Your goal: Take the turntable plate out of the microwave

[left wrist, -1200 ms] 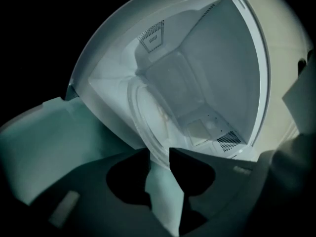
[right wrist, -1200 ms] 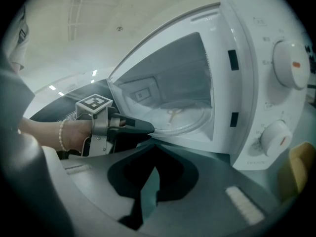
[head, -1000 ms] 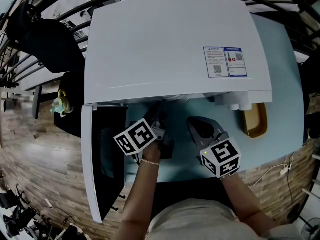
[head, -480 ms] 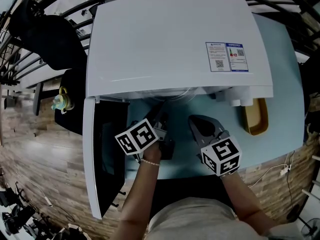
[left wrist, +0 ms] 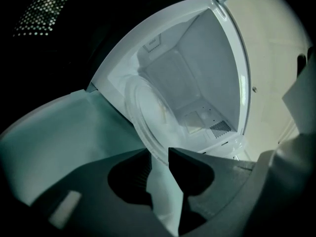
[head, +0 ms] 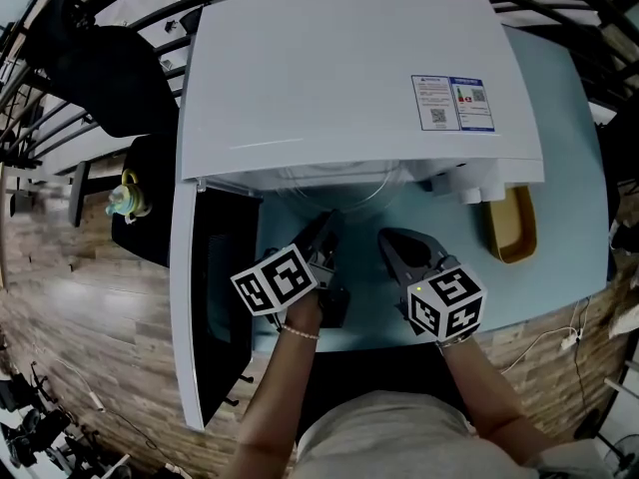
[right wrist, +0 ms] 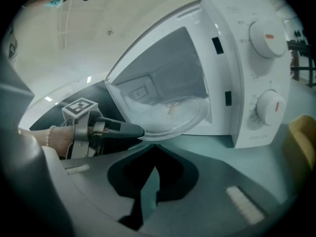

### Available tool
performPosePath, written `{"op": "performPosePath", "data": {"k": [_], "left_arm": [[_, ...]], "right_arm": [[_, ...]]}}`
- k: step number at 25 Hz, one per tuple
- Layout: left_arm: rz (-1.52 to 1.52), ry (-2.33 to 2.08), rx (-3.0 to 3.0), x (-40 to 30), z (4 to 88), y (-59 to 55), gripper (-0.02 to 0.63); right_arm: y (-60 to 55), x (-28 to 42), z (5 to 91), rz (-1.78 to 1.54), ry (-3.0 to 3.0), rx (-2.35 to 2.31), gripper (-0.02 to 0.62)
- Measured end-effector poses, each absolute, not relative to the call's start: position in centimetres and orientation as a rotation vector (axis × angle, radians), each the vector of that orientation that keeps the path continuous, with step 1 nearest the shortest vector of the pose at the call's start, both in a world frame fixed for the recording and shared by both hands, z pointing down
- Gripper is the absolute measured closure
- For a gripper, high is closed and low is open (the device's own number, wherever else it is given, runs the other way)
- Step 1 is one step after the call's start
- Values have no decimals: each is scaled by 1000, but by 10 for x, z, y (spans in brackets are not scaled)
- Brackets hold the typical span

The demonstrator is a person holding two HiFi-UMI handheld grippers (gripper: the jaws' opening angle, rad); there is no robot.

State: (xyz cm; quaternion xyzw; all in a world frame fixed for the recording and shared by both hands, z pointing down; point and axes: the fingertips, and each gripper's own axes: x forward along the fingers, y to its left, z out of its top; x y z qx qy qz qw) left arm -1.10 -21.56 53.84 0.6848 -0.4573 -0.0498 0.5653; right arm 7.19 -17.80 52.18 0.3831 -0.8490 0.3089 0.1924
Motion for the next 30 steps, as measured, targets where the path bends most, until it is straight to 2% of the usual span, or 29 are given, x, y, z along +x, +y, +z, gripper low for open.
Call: {"op": "performPosePath", "data": {"k": [4,10,20,23,30], "left_arm": [[-113,-1067,1616,-11,538,-206,498],[-112,-1055,1606,-13,536,-194,503],[-147,-1033,1577,-16,535,-170,512],[-148,-1032,1572,-18,535,-163,512],[-149,-1010,1570,-18,533,-151,514]], "right_arm": [[-166,64,534,973,-2403,971,562],[-164,62,529,1219,-2463,944,442],[-182,67,528,1439,-2458,1078,341],[-188,68,529,1539,-2451,1134,333],[-218,76,537,1602,-2454,1259,362]]}}
